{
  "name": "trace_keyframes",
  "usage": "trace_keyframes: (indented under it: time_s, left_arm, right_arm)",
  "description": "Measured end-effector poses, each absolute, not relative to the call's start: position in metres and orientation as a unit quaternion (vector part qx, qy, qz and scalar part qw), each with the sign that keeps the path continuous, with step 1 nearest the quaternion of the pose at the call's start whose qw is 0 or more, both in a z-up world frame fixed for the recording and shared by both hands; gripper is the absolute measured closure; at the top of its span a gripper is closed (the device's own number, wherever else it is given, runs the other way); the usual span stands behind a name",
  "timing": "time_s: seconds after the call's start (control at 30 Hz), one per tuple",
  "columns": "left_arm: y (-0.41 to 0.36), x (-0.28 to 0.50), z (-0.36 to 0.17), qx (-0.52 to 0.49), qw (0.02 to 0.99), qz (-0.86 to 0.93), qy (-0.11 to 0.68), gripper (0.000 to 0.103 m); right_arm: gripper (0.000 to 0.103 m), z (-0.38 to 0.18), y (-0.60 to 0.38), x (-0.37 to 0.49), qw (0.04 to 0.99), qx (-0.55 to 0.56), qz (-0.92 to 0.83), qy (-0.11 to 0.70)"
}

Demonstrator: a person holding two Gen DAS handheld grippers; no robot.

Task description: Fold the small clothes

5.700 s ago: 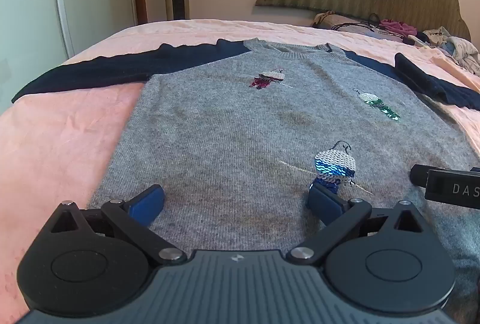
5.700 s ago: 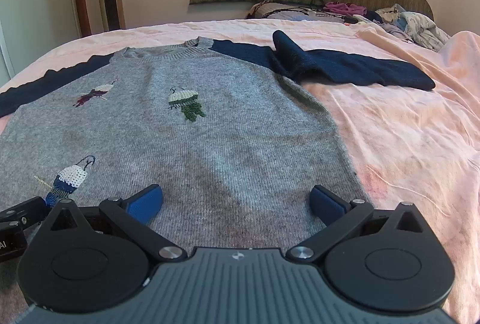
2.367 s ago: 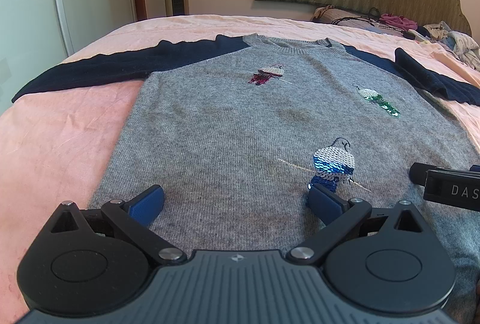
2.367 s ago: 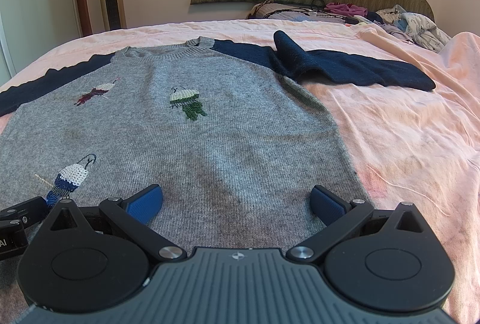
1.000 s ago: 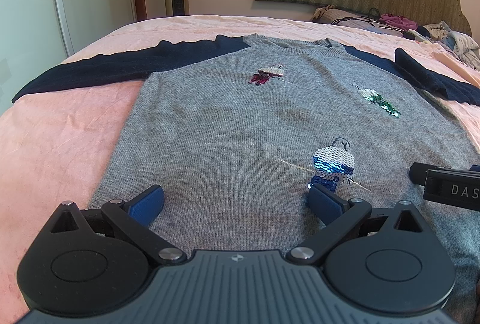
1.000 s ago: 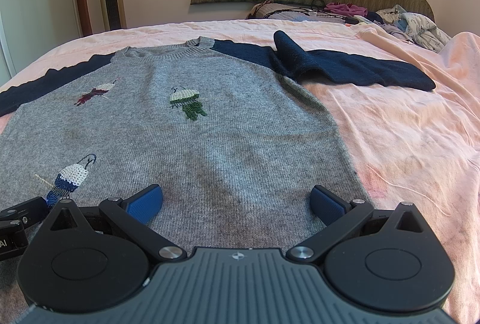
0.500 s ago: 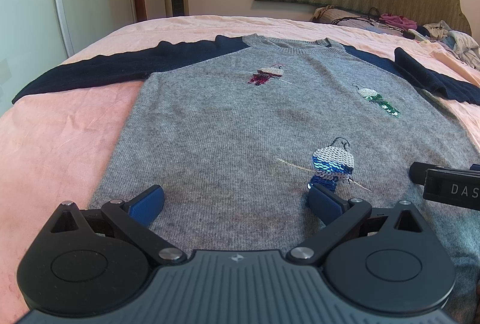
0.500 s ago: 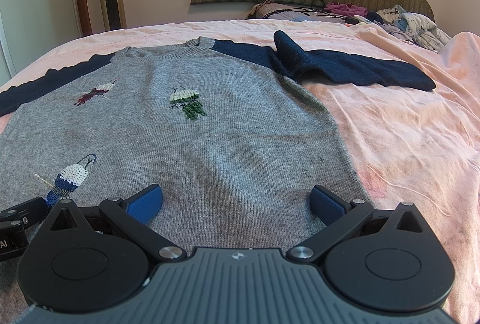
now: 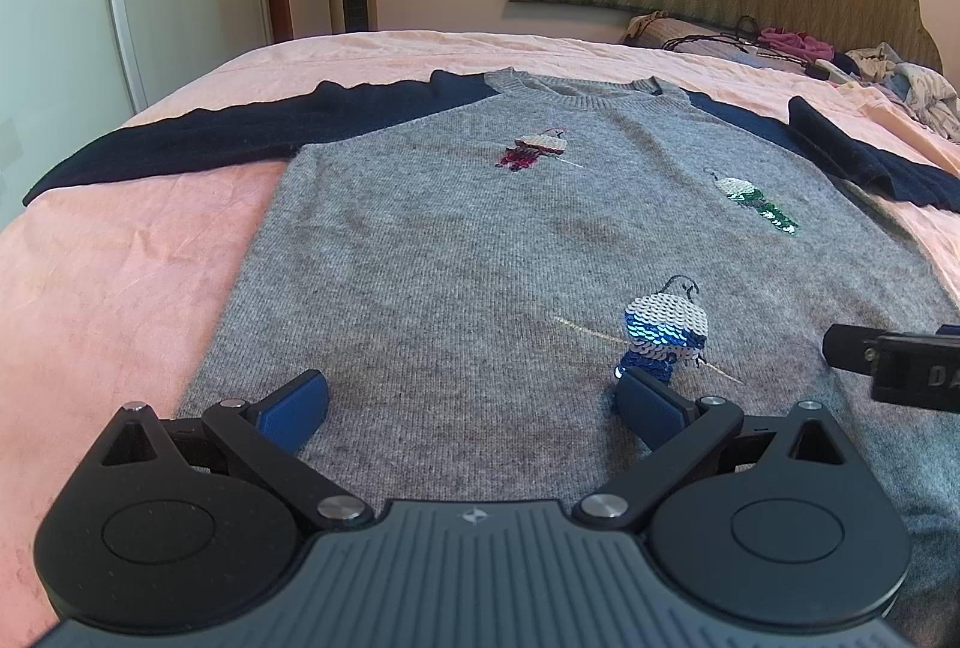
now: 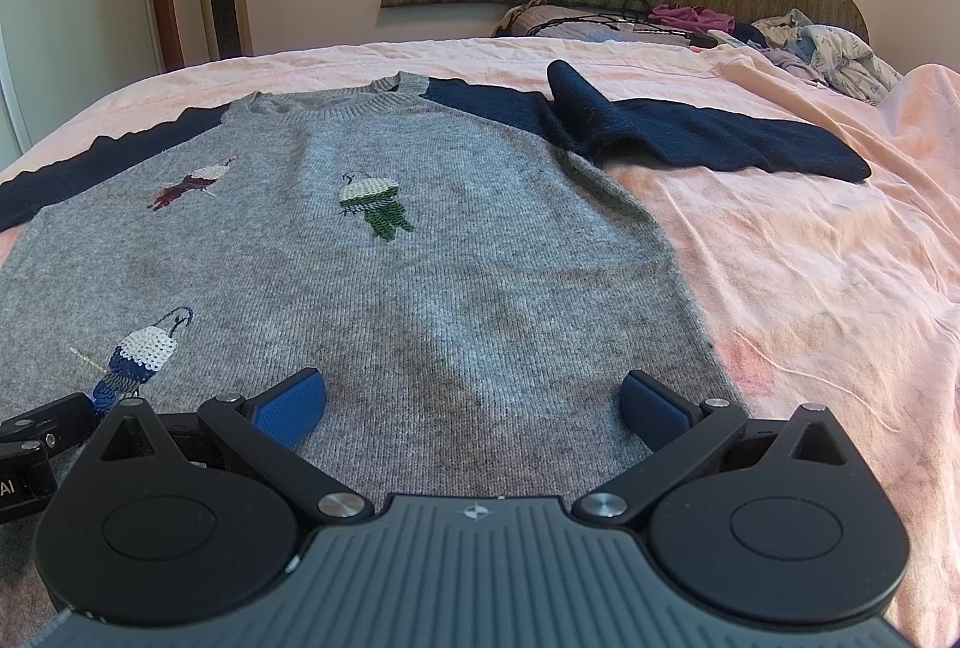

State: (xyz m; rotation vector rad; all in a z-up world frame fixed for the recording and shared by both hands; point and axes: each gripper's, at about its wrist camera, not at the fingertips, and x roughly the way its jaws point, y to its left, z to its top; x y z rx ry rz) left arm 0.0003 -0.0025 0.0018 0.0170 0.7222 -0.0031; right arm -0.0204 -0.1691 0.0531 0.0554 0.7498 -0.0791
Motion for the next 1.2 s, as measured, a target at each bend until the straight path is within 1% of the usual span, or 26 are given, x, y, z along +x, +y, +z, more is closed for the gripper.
trace_keyframes:
  time_s: [0.07, 0.17, 0.27, 0.4, 0.47, 0.5, 0.63, 0.7, 0.77, 0.8, 0.83, 0.93, 1.03, 1.13, 1.2]
  left_arm:
    - [-0.003, 0.0, 0.002, 0.008, 0.936, -0.002, 0.353, 0.0]
    - [-0.003, 0.0, 0.003, 0.006, 0.936, -0.003, 0.353, 0.0]
    - [-0.002, 0.0, 0.003, 0.006, 0.936, -0.003, 0.353, 0.0]
    - [-0.002, 0.0, 0.003, 0.006, 0.936, -0.003, 0.353, 0.0]
    - [-0.002, 0.001, 0.003, 0.006, 0.936, -0.003, 0.353, 0.0]
    - [-0.002, 0.001, 0.003, 0.005, 0.936, -0.003, 0.353, 0.0]
    - [-0.001, 0.002, 0.003, 0.002, 0.936, -0.004, 0.353, 0.0]
    - [-0.001, 0.002, 0.003, 0.002, 0.936, -0.004, 0.352, 0.0]
    - [-0.001, 0.002, 0.003, 0.001, 0.936, -0.005, 0.352, 0.0]
    - [-0.001, 0.003, 0.003, 0.0, 0.936, -0.005, 0.352, 0.0]
    - [0.0, 0.003, 0.003, -0.001, 0.936, -0.005, 0.352, 0.0]
    - [0.001, 0.003, 0.003, -0.007, 0.937, -0.008, 0.35, 0.0]
    - [0.003, 0.002, 0.003, -0.012, 0.937, -0.009, 0.348, 0.0]
    - [0.004, 0.002, 0.003, -0.014, 0.938, -0.01, 0.347, 0.0]
    - [0.004, 0.002, 0.002, -0.014, 0.938, -0.01, 0.347, 0.0]
  right_arm:
    - [0.0, 0.063, -0.181, -0.02, 0.931, 0.05, 0.017, 0.362]
    - [0.0, 0.09, -0.229, -0.02, 0.945, 0.112, 0.034, 0.304]
    - [0.0, 0.111, -0.309, -0.008, 0.947, 0.2, 0.033, 0.247]
    - [0.0, 0.097, -0.433, 0.028, 0.9, 0.378, -0.041, 0.215]
    - [0.002, 0.081, -0.48, 0.046, 0.872, 0.433, -0.079, 0.214]
    - [0.004, 0.074, -0.495, 0.054, 0.864, 0.443, -0.099, 0.217]
    - [0.016, 0.042, -0.522, 0.09, 0.858, 0.43, -0.146, 0.238]
    - [0.023, 0.031, -0.526, 0.103, 0.866, 0.419, -0.155, 0.227]
    - [0.043, 0.025, -0.525, 0.114, 0.869, 0.408, -0.163, 0.229]
    - [0.074, 0.023, -0.527, 0.122, 0.868, 0.404, -0.161, 0.24]
    - [0.089, 0.021, -0.527, 0.125, 0.865, 0.404, -0.164, 0.248]
    - [0.089, 0.034, -0.514, 0.12, 0.876, 0.397, -0.159, 0.222]
    - [0.089, 0.074, -0.478, 0.115, 0.907, 0.362, -0.109, 0.185]
    - [0.089, 0.115, -0.419, 0.115, 0.924, 0.349, -0.011, 0.157]
    - [0.089, 0.138, -0.363, 0.123, 0.923, 0.343, 0.073, 0.156]
